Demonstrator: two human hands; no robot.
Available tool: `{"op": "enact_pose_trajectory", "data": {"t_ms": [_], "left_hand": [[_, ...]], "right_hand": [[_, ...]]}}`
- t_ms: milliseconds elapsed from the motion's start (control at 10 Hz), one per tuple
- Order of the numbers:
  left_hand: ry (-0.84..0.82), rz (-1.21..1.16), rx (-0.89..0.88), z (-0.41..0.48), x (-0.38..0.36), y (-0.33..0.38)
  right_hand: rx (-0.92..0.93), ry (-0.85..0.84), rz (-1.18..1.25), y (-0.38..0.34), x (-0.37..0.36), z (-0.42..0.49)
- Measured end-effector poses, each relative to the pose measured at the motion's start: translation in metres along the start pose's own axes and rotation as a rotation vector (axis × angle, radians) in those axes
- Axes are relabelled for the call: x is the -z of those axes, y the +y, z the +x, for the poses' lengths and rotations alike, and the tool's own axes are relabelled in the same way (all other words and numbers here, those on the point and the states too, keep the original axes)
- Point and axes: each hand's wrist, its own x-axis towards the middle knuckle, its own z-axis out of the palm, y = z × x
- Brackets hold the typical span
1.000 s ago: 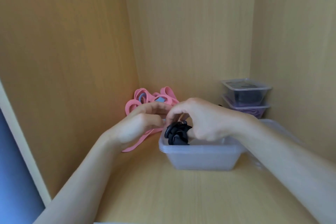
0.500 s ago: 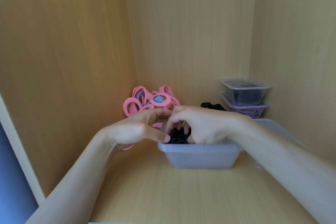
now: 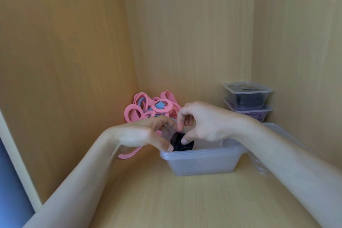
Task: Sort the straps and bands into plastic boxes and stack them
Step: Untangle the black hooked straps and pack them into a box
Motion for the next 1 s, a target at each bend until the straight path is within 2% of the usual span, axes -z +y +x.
{"op": "enact_pose_trajectory", "data": {"t_ms": [200, 300, 400, 500, 600, 700, 1000], "left_hand": [[-0.183, 0.207, -0.053, 0.010, 0.016, 0.007], [-0.194, 0.317, -0.072, 0.019, 0.018, 0.008], [-0.193, 0.329, -0.104, 0.027, 0.018, 0.003], [-0.227, 0.261, -0.091, 0.027, 0.023, -0.005], [-0.240, 0.146, -0.116, 0.030, 0.026, -0.016], [-0.246, 0.086, -0.176, 0.034, 0.027, -0.017], [-0.301, 0.086, -0.269, 0.044, 0.044, -0.012]], "right_hand": [[-0.022, -0.055, -0.002, 0.002, -0.008, 0.001], [-0.024, -0.072, 0.008, 0.003, -0.007, 0.002], [-0.014, -0.135, 0.029, 0.000, -0.003, 0.000], [-0.010, -0.100, 0.192, 0.006, 0.020, -0.003], [-0.113, 0.267, 0.198, 0.037, 0.051, -0.006], [-0.259, 0.481, 0.047, 0.075, 0.061, -0.008], [-0.361, 0.468, -0.014, 0.108, 0.057, 0.000]]}}
